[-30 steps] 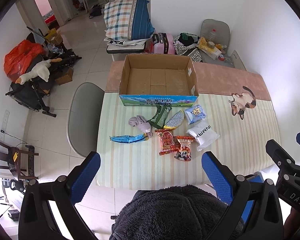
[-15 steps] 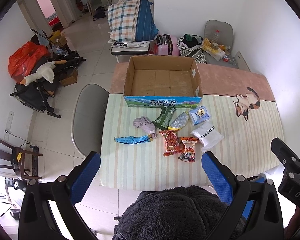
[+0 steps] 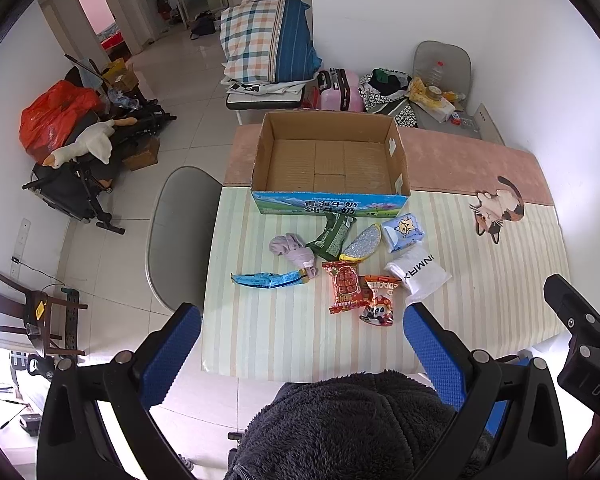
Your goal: Organize soft objects
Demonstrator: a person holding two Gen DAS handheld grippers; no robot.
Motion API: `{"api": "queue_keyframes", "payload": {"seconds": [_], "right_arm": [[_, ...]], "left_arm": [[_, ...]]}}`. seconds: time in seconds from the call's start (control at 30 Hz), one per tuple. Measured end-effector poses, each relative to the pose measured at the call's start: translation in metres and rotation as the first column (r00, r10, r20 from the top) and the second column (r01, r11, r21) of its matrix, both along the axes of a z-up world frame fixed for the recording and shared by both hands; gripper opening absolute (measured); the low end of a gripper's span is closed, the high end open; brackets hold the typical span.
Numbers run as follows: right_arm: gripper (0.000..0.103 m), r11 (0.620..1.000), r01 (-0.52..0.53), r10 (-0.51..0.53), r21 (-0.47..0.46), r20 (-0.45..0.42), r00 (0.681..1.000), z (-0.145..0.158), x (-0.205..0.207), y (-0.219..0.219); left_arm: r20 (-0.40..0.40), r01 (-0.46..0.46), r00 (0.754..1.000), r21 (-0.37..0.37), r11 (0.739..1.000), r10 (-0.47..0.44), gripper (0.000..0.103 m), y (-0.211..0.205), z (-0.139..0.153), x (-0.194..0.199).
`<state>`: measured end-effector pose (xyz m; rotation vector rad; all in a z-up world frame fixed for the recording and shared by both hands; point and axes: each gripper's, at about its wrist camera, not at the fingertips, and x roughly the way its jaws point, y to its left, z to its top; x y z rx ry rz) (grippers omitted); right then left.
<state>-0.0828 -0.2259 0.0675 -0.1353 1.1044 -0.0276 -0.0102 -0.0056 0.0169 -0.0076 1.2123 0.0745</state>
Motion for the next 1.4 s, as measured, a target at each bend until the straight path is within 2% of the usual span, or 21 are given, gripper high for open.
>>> {"api": "queue_keyframes", "payload": {"seconds": [1.03, 1.4], "right_arm": [[0.103, 1.0, 0.016, -0.016, 0.024, 0.032, 0.999, 0.006, -0.008, 0.002], [0.103, 0.998, 0.022, -0.024, 0.051, 0.03, 0.999, -0.001, -0.008, -0.004]], "left_arm": [[0.009, 0.01, 1.0, 0.018, 1.0, -0.01, 0.103, -0.003, 0.001, -0.005], [0.01, 0.01, 1.0, 0.016, 1.0, -0.01, 0.103, -0.001, 0.002, -0.004]]}}
